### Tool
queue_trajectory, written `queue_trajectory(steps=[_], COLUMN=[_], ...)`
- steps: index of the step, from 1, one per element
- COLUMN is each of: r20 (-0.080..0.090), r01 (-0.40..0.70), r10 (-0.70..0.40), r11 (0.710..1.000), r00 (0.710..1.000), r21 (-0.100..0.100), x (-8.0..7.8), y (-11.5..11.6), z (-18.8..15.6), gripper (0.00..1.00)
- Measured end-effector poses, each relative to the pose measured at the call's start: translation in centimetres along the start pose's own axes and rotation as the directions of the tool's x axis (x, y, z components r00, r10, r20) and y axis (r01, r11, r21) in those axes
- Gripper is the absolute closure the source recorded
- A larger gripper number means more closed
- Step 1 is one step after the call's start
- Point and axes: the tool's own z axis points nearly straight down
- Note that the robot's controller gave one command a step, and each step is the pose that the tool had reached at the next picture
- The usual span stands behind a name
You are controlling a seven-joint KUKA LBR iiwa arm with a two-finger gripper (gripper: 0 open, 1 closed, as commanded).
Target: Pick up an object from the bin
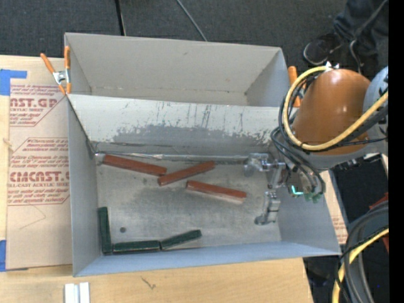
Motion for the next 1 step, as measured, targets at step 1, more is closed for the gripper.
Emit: queue_trajectory(steps=[1], r20=[0.008], r01=[0.001], r10=[-0.001], r11=[1.000], r00=[1.000], r21=[0.001], x=[-0.17], y=[0.01], z=[-0.34], gripper=[0.00])
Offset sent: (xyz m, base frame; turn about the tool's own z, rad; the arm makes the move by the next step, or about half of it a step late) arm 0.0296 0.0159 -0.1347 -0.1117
